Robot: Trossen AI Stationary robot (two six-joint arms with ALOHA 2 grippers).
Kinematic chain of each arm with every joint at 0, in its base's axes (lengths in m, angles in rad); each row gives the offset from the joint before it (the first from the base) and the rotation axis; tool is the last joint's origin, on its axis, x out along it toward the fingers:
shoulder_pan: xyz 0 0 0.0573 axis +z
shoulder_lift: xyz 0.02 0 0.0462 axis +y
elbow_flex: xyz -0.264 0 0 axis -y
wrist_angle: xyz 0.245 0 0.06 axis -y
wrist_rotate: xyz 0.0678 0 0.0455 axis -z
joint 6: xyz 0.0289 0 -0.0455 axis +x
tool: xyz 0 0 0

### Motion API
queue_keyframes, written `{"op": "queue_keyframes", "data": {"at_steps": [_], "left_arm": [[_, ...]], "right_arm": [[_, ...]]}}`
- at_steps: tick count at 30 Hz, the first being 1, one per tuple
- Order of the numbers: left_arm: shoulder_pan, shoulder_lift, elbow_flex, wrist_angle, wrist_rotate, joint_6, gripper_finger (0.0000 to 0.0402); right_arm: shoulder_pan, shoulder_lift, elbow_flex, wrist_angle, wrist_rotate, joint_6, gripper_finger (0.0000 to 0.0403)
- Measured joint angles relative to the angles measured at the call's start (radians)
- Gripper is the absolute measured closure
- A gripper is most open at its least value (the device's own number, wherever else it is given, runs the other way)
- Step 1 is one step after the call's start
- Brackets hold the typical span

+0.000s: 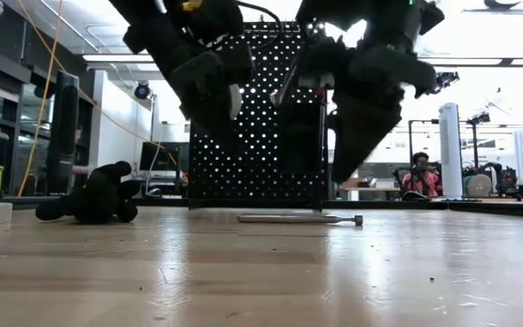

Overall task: Hang tools onto peg board
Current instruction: Put the magnetic telescoping into the black bin on the peg board

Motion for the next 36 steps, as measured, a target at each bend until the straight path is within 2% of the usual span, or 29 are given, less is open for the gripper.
{"op": "queue_keyframes", "data": {"at_steps": [5,8,14,18,21,23,26,28,29,32,36], "left_arm": [[-0.025,-0.003,-0.068,0.088,0.053,-0.111,0.0402],[-0.046,-0.003,-0.107,0.149,0.053,-0.183,0.0402],[-0.094,-0.003,-0.147,0.229,0.029,-0.289,0.0402],[-0.129,-0.008,-0.149,0.245,0.017,-0.354,0.0401],[-0.167,-0.046,-0.149,0.259,0.019,-0.390,0.0402],[-0.193,-0.095,-0.149,0.256,0.018,-0.408,0.0401],[-0.234,-0.202,-0.149,0.234,-0.023,-0.435,0.0401],[-0.261,-0.286,-0.149,0.204,-0.087,-0.462,0.0401],[-0.277,-0.335,-0.149,0.182,-0.123,-0.480,0.0402],[-0.326,-0.484,-0.148,0.103,-0.248,-0.542,0.0401],[-0.405,-0.691,-0.148,0.033,-0.466,-0.580,0.0401]], "right_arm": [[-0.013,0.030,0.000,-0.011,0.051,-0.051,0.0242],[-0.030,0.035,0.000,-0.011,0.046,-0.105,0.0201],[-0.063,0.077,-0.001,0.007,0.042,-0.128,0.0185],[-0.069,0.159,0.001,0.046,0.028,-0.130,0.0196],[-0.058,0.229,0.011,0.057,0.065,-0.098,0.0217],[-0.050,0.248,0.016,0.050,0.083,-0.061,0.0247],[-0.040,0.248,0.016,0.032,0.082,-0.028,0.0323],[-0.030,0.248,0.016,0.030,0.079,-0.009,0.0378],[-0.024,0.248,0.016,0.029,0.078,0.010,0.0386],[-0.002,0.248,0.017,0.000,0.095,0.078,0.0394],[0.011,0.247,0.041,-0.068,0.081,0.061,0.0398]]}}
